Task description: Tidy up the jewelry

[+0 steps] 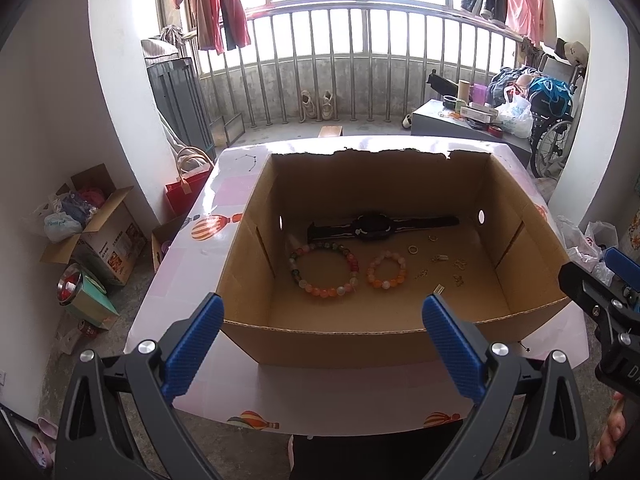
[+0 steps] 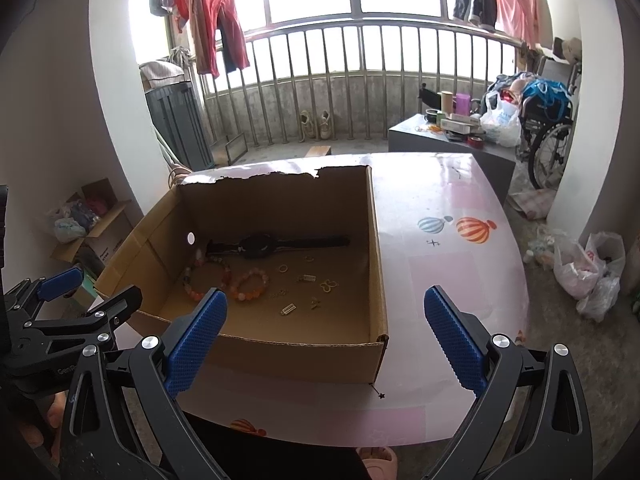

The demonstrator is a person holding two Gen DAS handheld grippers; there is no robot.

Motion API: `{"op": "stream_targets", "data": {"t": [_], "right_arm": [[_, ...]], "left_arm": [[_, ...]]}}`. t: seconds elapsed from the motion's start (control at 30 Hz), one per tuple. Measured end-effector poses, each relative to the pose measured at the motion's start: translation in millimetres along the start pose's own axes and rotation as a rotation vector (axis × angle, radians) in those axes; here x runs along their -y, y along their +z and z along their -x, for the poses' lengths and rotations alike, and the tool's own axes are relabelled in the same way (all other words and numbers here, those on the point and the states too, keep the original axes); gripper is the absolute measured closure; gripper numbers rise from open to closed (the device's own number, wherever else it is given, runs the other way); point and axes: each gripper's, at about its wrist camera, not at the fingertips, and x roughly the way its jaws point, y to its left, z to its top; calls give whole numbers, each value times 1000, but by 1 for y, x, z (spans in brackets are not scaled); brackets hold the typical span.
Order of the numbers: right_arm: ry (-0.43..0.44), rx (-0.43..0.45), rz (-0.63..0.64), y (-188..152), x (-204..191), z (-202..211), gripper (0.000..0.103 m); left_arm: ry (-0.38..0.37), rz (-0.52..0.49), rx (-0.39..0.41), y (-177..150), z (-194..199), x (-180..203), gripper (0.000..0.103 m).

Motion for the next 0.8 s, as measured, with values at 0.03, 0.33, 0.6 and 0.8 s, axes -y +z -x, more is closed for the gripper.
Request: {"op": "stream_targets", "data": {"t": [0.03, 0.33, 0.6, 0.8], "right_arm": [[-1, 0, -1, 0, 0, 0, 8], [3, -3, 0, -1, -2, -1, 8], [3, -3, -1, -1, -2, -1, 8], [1, -5, -8, -2, -2, -3, 8]], "left_arm": [[0, 1, 1, 0, 0, 0, 6], [-10, -9, 3, 0, 1, 2, 6], [-8, -10, -9, -1, -2, 2, 6], [-6, -10, -4, 0, -3, 2, 6]]}}
